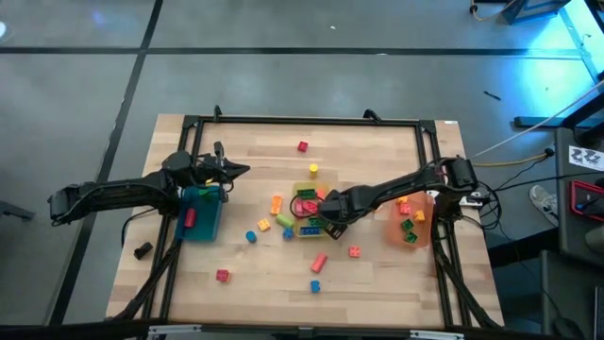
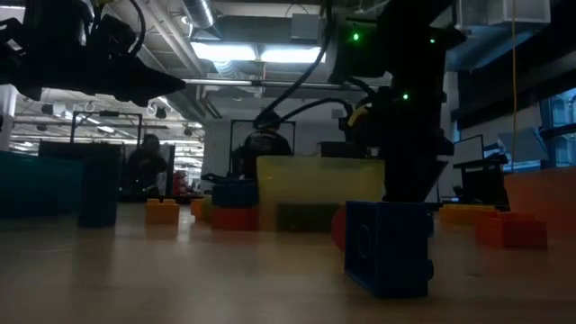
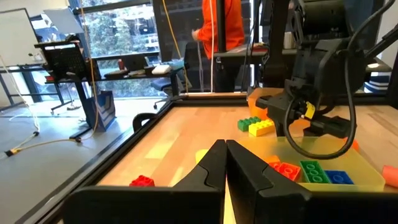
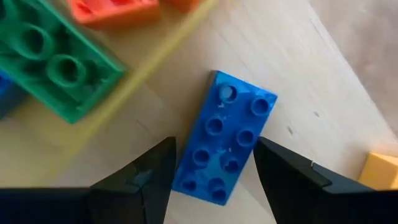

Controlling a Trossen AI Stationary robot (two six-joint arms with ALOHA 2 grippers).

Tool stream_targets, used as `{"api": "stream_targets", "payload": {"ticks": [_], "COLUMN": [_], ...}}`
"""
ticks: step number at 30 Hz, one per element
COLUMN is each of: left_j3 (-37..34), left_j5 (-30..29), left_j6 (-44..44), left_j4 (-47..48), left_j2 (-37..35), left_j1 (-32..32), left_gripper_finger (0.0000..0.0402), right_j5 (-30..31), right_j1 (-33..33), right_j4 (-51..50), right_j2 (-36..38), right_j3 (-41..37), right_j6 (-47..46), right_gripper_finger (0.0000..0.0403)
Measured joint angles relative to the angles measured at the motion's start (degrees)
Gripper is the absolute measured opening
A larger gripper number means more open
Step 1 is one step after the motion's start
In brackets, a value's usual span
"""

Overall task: Sort blocks by size
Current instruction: Put the blue 8 stud game piece into the yellow bin

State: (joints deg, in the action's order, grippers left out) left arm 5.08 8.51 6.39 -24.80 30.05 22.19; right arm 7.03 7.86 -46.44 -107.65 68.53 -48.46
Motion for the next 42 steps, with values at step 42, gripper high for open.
{"api": "stream_targets", "payload": {"ticks": [42], "left_j3": [0.0], "left_j5": [0.0], "left_j6": [-1.7], "left_j4": [-0.2], "left_j2": [0.1], "left_j1": [0.0], "left_gripper_finger": [0.0002], "right_j5": [4.3], "right_j1": [0.0], "right_j4": [-7.8], "right_j2": [-0.9], "right_j3": [24.8], "right_j6": [26.4], "right_gripper_finger": [0.0191]}}
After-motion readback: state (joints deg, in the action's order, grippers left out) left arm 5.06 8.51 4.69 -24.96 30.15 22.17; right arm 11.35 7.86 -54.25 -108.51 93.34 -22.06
